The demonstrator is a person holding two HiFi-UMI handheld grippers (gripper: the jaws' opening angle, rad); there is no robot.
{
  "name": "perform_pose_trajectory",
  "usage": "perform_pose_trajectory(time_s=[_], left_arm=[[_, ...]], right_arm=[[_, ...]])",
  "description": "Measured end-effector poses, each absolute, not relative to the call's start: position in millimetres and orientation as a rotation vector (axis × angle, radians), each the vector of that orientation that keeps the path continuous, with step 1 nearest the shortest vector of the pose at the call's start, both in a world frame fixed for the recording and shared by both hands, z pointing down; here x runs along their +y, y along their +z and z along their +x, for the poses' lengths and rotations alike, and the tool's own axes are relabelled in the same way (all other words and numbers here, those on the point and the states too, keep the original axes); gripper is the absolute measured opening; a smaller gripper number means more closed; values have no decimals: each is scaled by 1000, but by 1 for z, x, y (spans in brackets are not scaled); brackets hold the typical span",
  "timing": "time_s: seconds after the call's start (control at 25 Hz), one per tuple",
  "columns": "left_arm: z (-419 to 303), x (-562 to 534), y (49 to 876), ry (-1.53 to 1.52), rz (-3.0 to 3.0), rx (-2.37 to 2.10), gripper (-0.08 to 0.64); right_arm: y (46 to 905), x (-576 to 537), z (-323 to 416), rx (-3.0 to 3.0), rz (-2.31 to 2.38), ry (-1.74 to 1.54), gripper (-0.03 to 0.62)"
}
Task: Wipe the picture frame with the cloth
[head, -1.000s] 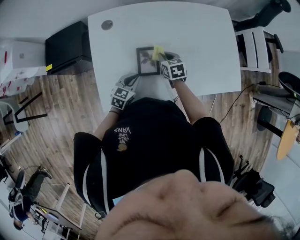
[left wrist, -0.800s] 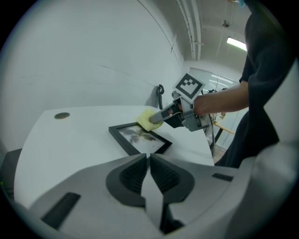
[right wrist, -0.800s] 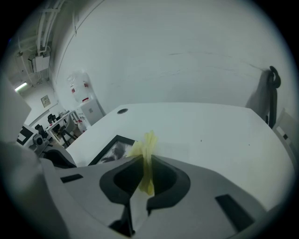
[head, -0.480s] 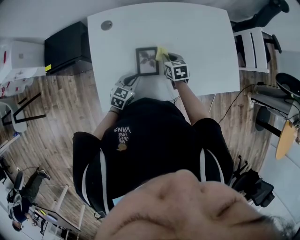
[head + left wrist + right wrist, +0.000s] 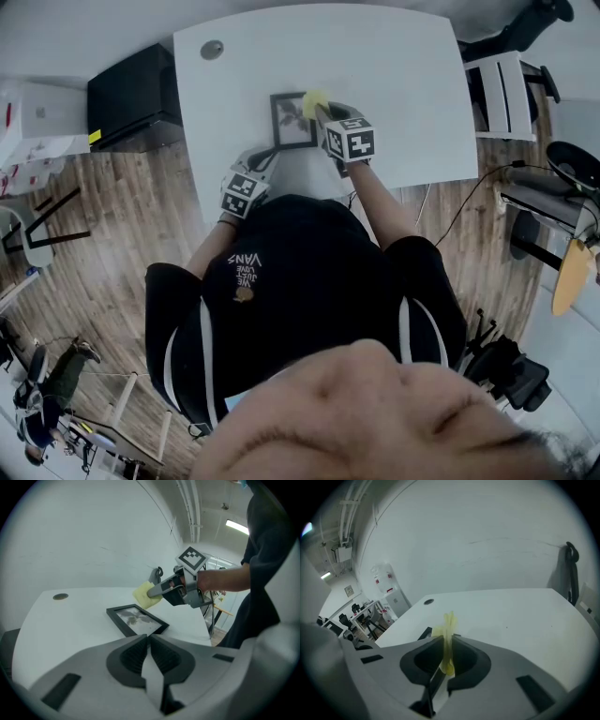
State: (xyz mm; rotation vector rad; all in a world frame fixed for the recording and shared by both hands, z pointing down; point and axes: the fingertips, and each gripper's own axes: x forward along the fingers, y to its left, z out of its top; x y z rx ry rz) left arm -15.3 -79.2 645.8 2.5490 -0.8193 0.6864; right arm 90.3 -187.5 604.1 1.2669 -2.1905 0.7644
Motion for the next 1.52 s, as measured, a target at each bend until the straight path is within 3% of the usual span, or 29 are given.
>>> perform_pose_trajectory(time_s=[0.68, 1.52], left_arm=[[-42, -65, 640, 656, 2505, -922, 34], [-42, -63, 640, 663, 2502, -912, 34]], right_arm=[[612, -164, -7, -2292, 1010, 759, 44], [638, -159, 0, -2209, 1009, 797, 44]])
